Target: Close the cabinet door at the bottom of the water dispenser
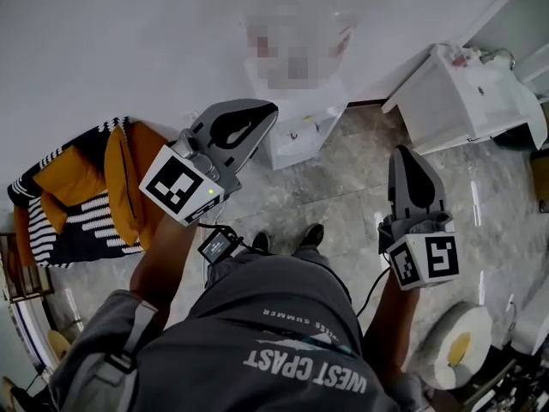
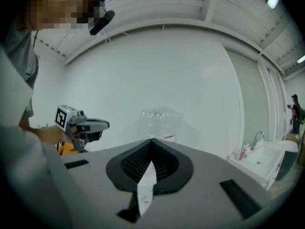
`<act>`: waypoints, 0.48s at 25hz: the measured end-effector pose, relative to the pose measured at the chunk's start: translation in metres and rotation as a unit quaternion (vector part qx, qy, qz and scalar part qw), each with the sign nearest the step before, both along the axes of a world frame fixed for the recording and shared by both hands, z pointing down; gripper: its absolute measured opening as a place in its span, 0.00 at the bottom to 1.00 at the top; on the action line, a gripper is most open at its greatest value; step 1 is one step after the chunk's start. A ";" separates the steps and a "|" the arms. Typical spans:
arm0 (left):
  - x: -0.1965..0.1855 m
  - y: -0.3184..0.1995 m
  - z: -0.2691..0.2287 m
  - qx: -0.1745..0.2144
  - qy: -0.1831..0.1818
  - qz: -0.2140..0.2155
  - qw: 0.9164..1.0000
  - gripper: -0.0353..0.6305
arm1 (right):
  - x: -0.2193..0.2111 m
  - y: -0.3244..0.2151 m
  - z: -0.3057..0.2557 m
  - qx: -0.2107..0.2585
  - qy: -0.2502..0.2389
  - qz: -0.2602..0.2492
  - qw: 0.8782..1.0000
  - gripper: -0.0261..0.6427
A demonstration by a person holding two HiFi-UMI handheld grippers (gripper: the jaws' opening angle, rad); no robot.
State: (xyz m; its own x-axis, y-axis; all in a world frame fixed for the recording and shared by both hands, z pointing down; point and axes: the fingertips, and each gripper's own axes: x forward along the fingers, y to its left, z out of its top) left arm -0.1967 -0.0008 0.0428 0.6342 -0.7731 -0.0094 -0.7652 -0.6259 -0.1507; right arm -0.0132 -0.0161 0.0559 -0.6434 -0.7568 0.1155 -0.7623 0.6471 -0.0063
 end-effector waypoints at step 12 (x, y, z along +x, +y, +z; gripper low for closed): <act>-0.024 0.042 -0.022 0.016 0.020 0.006 1.000 0.08 | -0.010 0.030 -0.017 0.011 0.021 0.014 1.000 0.08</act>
